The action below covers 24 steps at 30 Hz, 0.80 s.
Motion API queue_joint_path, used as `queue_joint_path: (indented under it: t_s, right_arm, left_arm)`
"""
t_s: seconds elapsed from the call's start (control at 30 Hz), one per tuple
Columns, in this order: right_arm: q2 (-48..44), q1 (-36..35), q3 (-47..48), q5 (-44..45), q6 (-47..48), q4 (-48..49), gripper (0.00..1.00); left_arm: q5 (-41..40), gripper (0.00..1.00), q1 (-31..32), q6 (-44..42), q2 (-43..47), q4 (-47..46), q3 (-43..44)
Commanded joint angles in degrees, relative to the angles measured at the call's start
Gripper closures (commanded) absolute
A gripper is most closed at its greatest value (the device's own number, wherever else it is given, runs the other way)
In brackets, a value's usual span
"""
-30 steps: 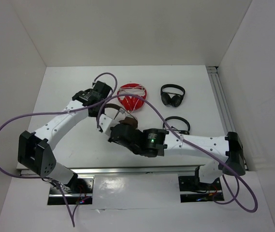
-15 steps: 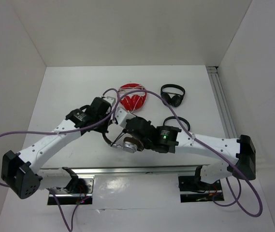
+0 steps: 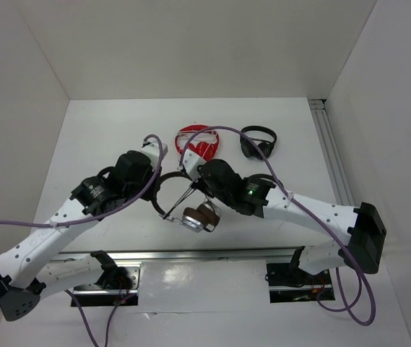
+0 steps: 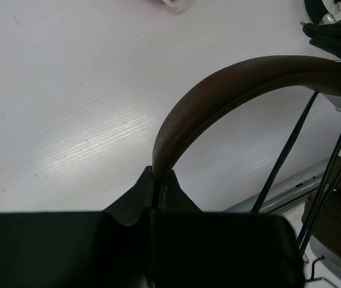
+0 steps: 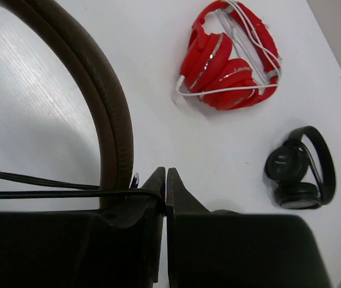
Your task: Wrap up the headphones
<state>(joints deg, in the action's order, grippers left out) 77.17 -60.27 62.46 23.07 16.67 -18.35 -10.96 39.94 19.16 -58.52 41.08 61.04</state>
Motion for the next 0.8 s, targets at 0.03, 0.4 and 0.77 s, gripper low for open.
queue_joint_path:
  t_s: [0.03, 0.4, 0.77]
  right_arm:
    - [-1.75, 5.24, 1.09, -7.47, -1.89, 4.81, 0.81]
    - [-1.76, 11.57, -2.16, -12.44, -4.97, 9.12, 0.59]
    - [-5.44, 20.18, -4.98, 1.6, -14.45, 9.74, 0.44]
  left_arm:
    - [-1.51, 1.0, 0.4, -2.81, 2.89, 2.6, 3.83]
    - [-4.95, 1.0, 0.4, -2.28, 1.84, 2.6, 9.18]
    - [-2.57, 1.0, 0.4, -9.48, -3.61, -1.7, 9.19]
